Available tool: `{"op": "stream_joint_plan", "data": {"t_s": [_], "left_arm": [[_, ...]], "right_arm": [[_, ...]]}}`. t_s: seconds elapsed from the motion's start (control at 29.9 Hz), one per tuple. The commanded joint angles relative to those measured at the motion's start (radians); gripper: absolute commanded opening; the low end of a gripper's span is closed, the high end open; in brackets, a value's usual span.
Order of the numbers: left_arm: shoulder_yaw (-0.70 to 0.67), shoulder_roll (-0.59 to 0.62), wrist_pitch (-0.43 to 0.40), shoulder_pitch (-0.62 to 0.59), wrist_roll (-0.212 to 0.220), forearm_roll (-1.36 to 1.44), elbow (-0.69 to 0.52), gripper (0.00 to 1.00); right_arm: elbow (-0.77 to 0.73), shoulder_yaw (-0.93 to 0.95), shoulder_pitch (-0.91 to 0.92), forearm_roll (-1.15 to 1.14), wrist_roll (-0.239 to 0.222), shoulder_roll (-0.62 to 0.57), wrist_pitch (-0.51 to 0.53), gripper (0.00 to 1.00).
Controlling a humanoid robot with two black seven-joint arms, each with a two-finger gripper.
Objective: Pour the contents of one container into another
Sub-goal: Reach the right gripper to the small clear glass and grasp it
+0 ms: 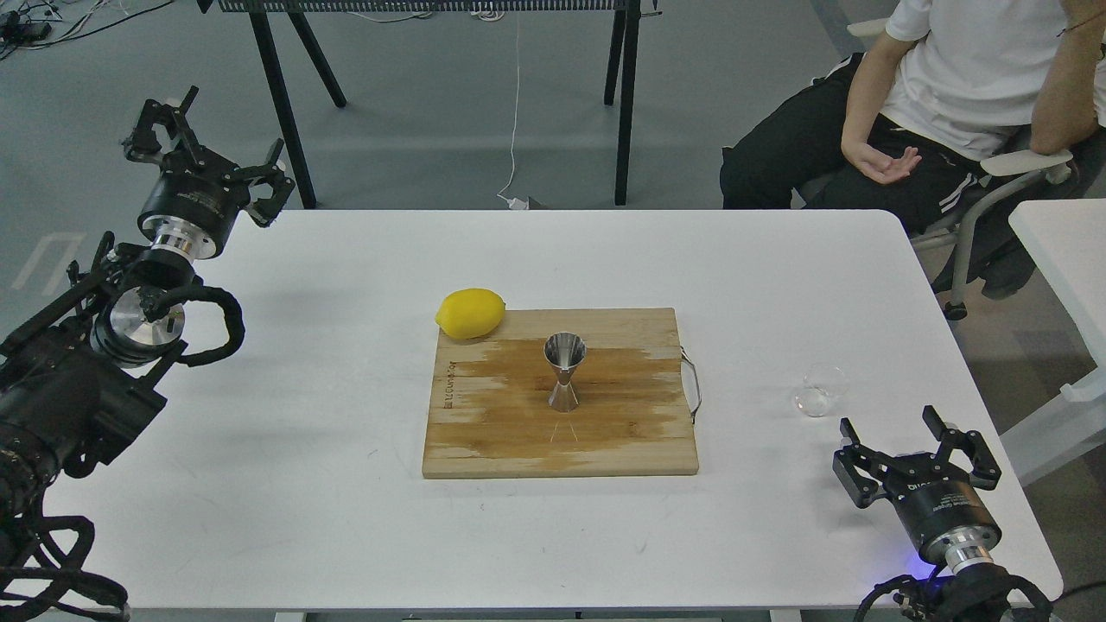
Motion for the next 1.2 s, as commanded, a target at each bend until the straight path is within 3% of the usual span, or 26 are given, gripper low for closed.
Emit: {"op": "stream_joint_plan", "data": {"t_s": [0.0, 0.5, 0.83, 1.0, 1.17], "left_arm": [[0.003, 0.002, 0.000, 0.003, 0.000, 0.002, 0.001, 1.00], [0.001, -0.001, 0.004, 0.003, -0.003, 0.002, 0.001, 1.00], [0.001, -0.008, 0.014, 0.000, -0.003, 0.002, -0.003, 1.00], [0.001, -0.005, 0.014, 0.000, -0.003, 0.002, -0.003, 1.00], [0.003, -0.004, 0.014, 0.000, -0.003, 0.002, -0.008, 1.00]], "right_arm": [[-0.046, -0.004, 0.041, 0.001, -0.031, 0.022, -0.026, 1.00], [-0.260, -0.025, 0.214, 0.001, -0.040, 0.089, -0.061, 0.99], [-0.308, -0.028, 0.265, 0.000, -0.054, 0.111, -0.050, 0.95], [-0.343, -0.024, 0.286, 0.001, -0.057, 0.120, -0.050, 0.88], [-0.342, -0.027, 0.288, 0.001, -0.060, 0.125, -0.049, 0.70]]}}
